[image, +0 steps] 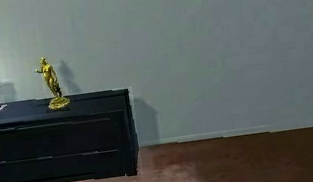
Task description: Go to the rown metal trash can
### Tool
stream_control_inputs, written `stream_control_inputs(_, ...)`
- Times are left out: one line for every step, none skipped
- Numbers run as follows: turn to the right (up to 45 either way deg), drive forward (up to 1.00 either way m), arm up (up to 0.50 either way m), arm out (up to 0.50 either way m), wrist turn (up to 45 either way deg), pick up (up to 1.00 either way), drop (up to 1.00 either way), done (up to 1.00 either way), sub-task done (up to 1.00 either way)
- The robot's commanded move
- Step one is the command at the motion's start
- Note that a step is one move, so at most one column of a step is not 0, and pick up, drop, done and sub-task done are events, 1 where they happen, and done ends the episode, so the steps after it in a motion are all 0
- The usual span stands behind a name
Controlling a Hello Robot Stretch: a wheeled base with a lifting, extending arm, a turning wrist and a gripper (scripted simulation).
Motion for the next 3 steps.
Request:
stream_control_inputs(45.0, 0.0, 0.0, 0.0, 0.0, 0.0, 0.0, 0.0, 0.0)
stream_control_inputs(36.0, 0.0, 0.0, 0.0, 0.0, 0.0, 0.0, 0.0, 0.0)
stream_control_inputs(0.0, 0.0, 0.0, 0.0, 0.0, 0.0, 0.0, 1.0, 0.0)
